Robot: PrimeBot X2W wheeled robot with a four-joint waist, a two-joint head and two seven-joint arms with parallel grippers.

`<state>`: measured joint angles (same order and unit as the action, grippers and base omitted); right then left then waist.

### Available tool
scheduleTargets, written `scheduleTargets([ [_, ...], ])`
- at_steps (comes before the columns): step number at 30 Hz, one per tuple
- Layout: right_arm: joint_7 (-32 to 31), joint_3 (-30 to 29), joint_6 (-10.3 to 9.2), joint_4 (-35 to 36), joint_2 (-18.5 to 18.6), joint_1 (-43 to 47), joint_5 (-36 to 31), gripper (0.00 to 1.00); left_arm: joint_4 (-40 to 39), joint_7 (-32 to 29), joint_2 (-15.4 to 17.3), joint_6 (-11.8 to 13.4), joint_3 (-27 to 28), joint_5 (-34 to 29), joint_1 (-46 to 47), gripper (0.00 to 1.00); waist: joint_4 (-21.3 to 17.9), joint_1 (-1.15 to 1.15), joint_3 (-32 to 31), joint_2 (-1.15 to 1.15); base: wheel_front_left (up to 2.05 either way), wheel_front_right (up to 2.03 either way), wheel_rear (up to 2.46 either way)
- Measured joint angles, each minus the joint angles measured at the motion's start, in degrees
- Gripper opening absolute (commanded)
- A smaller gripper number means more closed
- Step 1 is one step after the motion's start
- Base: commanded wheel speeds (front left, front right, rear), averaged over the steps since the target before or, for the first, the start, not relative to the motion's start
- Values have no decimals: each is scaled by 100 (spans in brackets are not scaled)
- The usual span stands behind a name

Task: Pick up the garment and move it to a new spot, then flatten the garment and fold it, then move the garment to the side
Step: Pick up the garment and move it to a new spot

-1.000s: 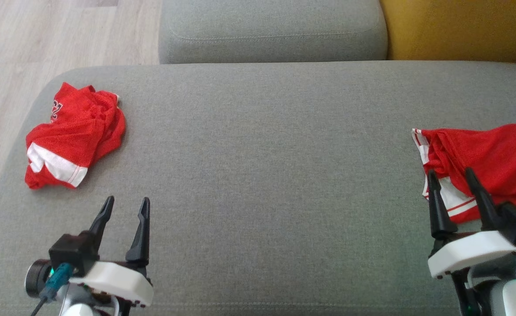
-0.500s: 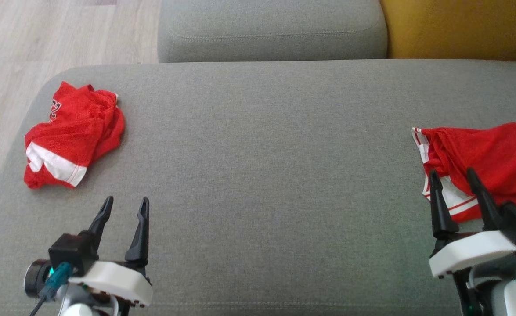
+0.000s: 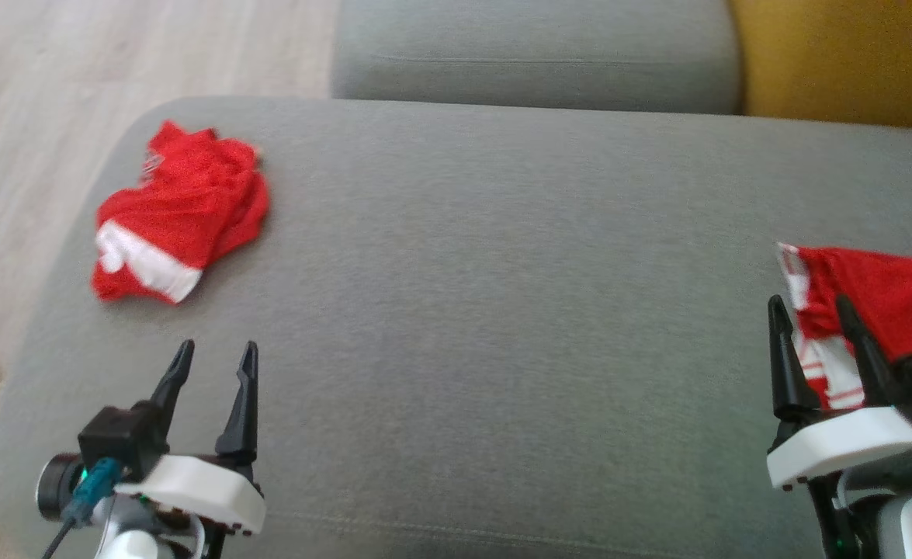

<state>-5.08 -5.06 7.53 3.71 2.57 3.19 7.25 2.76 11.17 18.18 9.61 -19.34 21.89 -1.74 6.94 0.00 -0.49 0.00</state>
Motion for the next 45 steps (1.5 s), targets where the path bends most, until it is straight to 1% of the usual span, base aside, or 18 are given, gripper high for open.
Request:
scheduleTargets([
  [7, -3, 87, 0, 52, -1, 9, 42, 100, 0, 2, 47, 58, 100, 46, 66, 100, 645, 0, -17, 0, 0, 0, 0],
  [8, -5, 115, 0, 68, -2, 15, 64, 100, 0, 2, 63, 79, 130, 47, 67, 100, 841, 0, -26, 0, 0, 0, 0],
  [12, -5, 193, 0, 81, -2, 30, 92, 100, -40, 3, 88, 115, 157, 48, 65, 100, 1217, 0, -50, 0, 0, 0, 0],
  [16, -4, 235, 0, 77, -2, 34, 127, 100, -69, 3, 116, 154, 164, 59, 64, 100, 1510, 0, -79, 0, 0, 0, 0],
  [19, -4, 250, 0, 76, -3, 35, 126, 100, -87, 2, 129, 159, 166, 99, 62, 100, 1645, 0, -104, 0, 0, 0, 0],
  [28, -56, 248, 0, 71, -3, 88, 126, 100, -133, 3, 151, 200, 179, 107, 62, 100, 1787, 0, -132, 0, 0, 0, 0],
  [34, -104, 248, 0, 76, -4, 105, 126, 100, -147, 4, 166, 179, 179, 187, 93, 100, 1789, 0, -57, 0, 0, 0, 0],
  [37, -152, 252, 0, 127, -4, 97, 123, 100, -145, 4, 167, 89, 186, 261, 285, 100, 1758, 0, 40, 0, 0, 0, 0],
  [41, -266, 255, 0, 298, -4, 1, -15, 100, -80, 63, 162, -64, 290, 370, 883, 100, 1670, 0, 304, 0, 0, 0, 0],
  [42, -266, 255, 0, 298, -4, 1, -15, 100, -80, 63, 162, -64, 290, 370, 883, 100, 1670, 0, 304, 0, 0, 0, 0],
  [45, -361, 271, 0, 438, -4, -243, -125, 100, 85, 134, 147, -210, 387, 488, 1452, 100, 1573, 0, 578, 0, 0, 0, 0],
])
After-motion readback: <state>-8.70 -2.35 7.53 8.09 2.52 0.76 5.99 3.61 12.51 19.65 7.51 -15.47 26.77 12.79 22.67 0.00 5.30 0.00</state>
